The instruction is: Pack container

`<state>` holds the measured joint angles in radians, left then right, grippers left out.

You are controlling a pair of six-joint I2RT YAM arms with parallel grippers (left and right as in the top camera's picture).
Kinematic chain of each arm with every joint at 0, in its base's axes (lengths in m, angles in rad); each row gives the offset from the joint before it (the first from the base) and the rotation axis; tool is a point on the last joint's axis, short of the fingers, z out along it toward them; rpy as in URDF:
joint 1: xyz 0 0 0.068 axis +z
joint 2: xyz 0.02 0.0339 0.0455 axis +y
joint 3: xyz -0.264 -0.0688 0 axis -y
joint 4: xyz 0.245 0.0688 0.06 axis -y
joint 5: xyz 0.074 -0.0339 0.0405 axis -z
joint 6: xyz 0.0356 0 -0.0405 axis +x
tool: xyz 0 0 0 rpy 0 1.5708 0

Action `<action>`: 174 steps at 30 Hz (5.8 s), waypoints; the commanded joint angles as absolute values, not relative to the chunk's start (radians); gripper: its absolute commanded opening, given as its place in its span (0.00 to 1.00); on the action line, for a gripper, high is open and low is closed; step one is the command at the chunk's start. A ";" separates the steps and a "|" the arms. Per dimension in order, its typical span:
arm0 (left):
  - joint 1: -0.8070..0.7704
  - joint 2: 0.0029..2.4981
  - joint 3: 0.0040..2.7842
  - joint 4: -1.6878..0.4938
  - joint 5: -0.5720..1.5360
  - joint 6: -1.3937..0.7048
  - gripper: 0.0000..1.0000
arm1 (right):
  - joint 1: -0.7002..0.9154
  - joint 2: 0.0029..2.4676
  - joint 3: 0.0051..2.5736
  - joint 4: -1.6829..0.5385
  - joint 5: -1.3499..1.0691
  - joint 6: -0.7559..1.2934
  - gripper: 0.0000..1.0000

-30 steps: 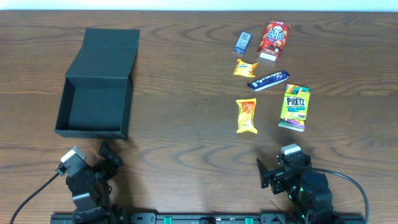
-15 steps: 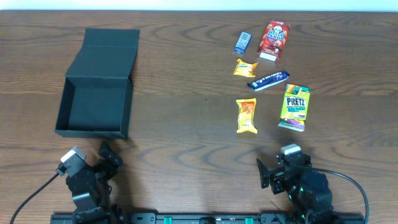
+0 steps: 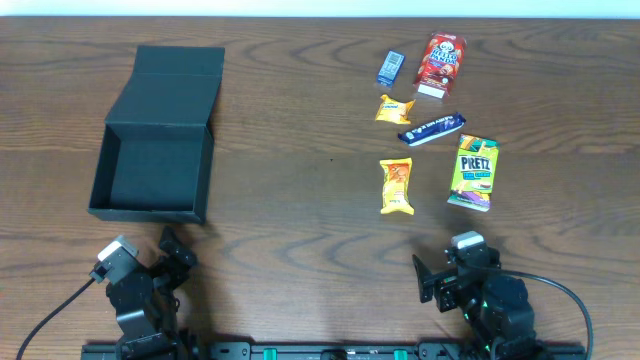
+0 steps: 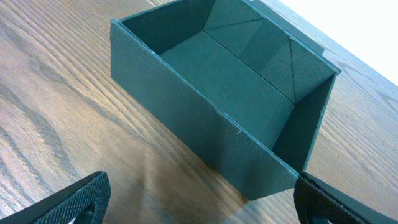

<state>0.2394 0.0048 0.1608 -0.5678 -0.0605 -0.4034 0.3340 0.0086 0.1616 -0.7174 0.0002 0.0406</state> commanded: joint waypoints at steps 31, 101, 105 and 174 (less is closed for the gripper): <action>0.241 0.262 0.249 -0.233 0.278 -0.246 0.95 | 0.328 0.009 0.160 -0.725 0.011 0.048 0.99; 0.031 1.735 1.116 -0.554 0.202 0.061 0.05 | 0.328 0.009 0.160 -0.725 0.011 0.048 0.99; -0.069 1.735 1.116 -0.501 0.199 -0.030 0.06 | 0.328 0.009 0.160 -0.725 0.011 0.048 0.99; -0.378 1.702 1.115 -0.520 -0.175 -0.029 0.45 | 0.328 0.009 0.160 -0.725 0.011 0.048 0.99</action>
<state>-0.3859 1.6920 1.1179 -0.5190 -0.1810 -0.0471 0.3340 0.0120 0.1616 -0.7185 0.0006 0.0410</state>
